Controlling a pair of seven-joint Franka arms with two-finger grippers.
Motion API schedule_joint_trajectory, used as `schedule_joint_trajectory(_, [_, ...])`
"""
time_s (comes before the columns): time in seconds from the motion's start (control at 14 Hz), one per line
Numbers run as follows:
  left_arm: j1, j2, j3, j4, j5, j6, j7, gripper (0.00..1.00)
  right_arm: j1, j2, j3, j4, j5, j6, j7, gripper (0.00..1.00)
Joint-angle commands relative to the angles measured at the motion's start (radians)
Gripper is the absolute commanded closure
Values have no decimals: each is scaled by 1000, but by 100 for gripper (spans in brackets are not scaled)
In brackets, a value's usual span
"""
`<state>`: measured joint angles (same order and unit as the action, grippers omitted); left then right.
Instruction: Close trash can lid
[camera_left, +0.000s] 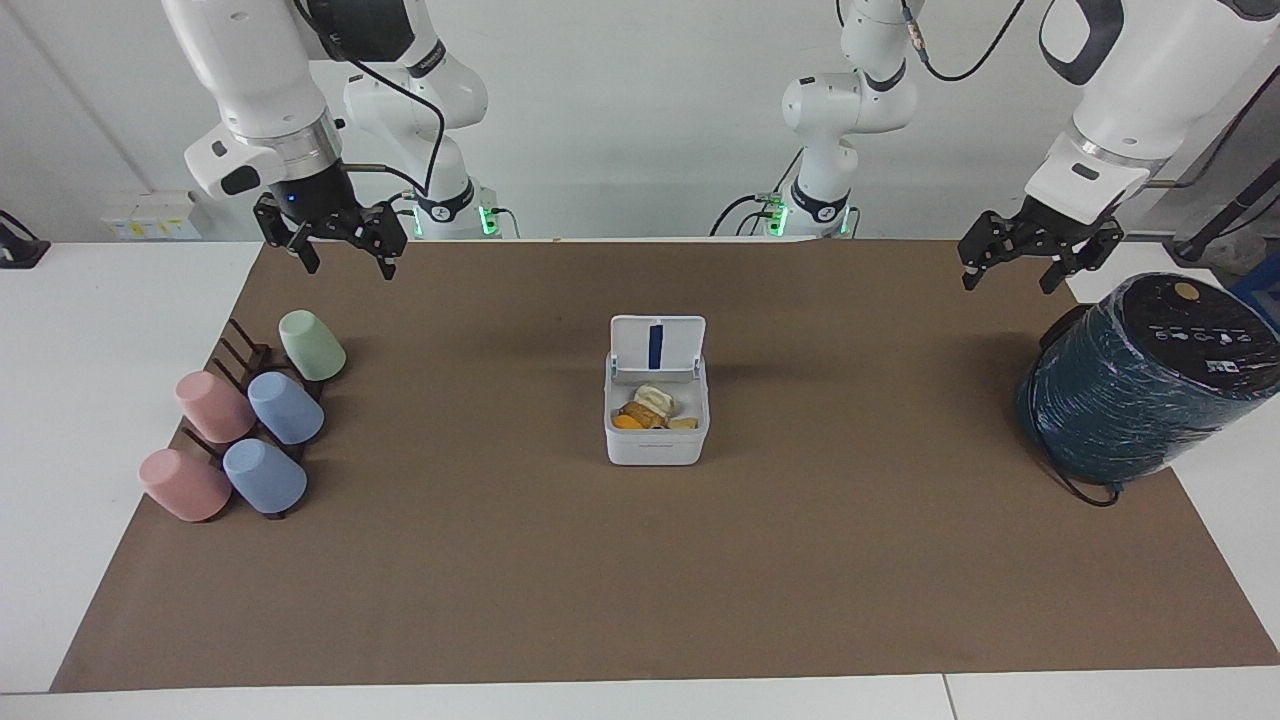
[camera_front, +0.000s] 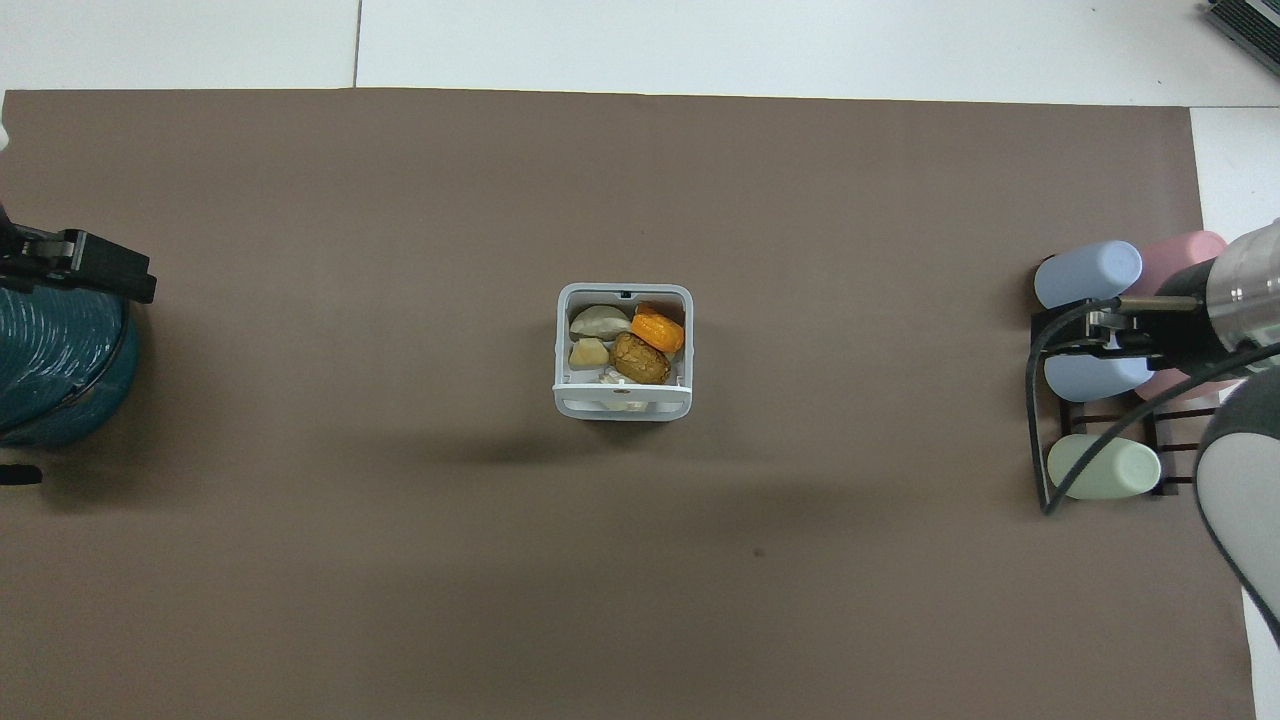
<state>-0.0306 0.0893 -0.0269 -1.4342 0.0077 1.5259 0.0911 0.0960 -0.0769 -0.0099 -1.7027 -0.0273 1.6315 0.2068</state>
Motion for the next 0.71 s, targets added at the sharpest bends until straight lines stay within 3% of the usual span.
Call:
schedule_joint_trajectory(0.0, [-8,-31,5,-40,14,22,-5,0,-13,-23,5,-25,1,13,-24,0])
schedule_joint_trajectory(0.43, [-9,-36,4,-51,12,11,-19,0,-13,-23,7,-25,1,13,-24,0])
schedule_joint_trajectory(0.64, [-77,-86,2,-142,12,13,-31,0,-15,-23,5,-25,1,13,-24,0])
